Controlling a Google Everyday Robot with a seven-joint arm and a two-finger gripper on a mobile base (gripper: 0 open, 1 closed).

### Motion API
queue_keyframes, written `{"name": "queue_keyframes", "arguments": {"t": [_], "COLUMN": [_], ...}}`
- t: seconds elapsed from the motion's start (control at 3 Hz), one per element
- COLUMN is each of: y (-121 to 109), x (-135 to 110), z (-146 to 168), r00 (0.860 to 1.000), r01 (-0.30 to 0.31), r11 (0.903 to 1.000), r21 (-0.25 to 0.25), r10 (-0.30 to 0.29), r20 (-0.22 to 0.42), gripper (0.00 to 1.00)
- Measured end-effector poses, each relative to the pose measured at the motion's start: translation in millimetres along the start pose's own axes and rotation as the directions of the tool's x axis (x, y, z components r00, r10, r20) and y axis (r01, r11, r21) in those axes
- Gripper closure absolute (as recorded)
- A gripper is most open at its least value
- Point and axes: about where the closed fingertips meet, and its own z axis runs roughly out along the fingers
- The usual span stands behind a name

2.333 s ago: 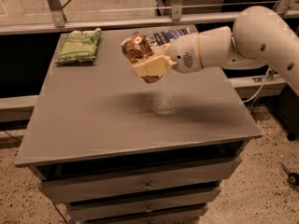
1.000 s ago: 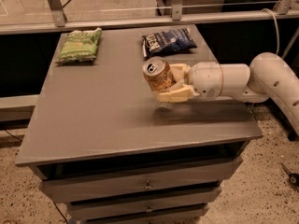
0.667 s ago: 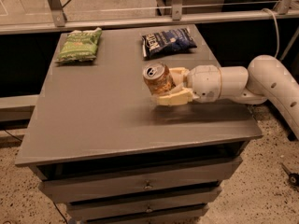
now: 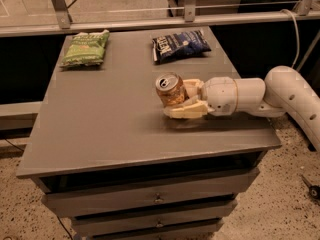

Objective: Place orange can upright

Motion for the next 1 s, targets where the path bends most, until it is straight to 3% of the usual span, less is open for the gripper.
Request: {"name": "queue_keyframes", "arguments": {"t": [0.33, 1.0], "y": [3.6, 1.0], "x": [13.6, 20.2], "z": [-3.6, -37.6], "r00": [1.000, 0.997], "r01": [-0.027, -0.034], "r11": [0.9996, 0.9983], "r21": [0.003, 0.047], "r10": [0.027, 0.037], "r20": [-0.009, -0.069], "gripper": [0.04, 0.00]}}
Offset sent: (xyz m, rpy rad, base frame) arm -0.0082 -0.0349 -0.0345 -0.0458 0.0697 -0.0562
